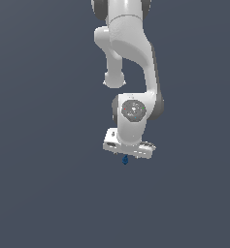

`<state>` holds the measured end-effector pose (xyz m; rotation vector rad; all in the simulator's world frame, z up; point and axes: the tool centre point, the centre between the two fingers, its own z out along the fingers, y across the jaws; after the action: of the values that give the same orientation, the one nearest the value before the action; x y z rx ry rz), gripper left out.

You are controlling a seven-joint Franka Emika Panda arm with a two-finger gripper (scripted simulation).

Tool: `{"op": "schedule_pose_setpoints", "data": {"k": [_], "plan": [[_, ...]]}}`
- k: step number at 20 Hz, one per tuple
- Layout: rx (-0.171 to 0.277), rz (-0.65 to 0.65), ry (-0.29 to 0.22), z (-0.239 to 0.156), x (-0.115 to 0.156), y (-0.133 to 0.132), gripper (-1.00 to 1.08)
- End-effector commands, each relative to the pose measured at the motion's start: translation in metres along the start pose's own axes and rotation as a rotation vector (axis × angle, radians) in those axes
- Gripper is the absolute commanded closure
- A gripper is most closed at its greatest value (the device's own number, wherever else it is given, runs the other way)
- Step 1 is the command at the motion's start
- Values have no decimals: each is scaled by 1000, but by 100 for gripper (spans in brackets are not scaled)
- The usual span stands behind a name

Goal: Pick up the object and move it to a goal position.

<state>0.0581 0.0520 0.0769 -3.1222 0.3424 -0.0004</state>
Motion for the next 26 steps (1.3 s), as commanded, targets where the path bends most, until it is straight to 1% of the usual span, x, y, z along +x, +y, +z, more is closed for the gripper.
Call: {"op": "schedule_pose_setpoints", "data": {"k": [1, 5, 10, 11, 22, 26], "plan": [[-1, 1, -1, 14, -1, 0, -92], [-1, 2, 0, 31, -1, 0, -92], [-1, 2, 0, 34, 1, 0, -92], [-1, 2, 0, 34, 1, 0, 108], [-1, 2, 0, 34, 1, 0, 108], [-1, 2, 0, 29, 0, 3, 108]]}}
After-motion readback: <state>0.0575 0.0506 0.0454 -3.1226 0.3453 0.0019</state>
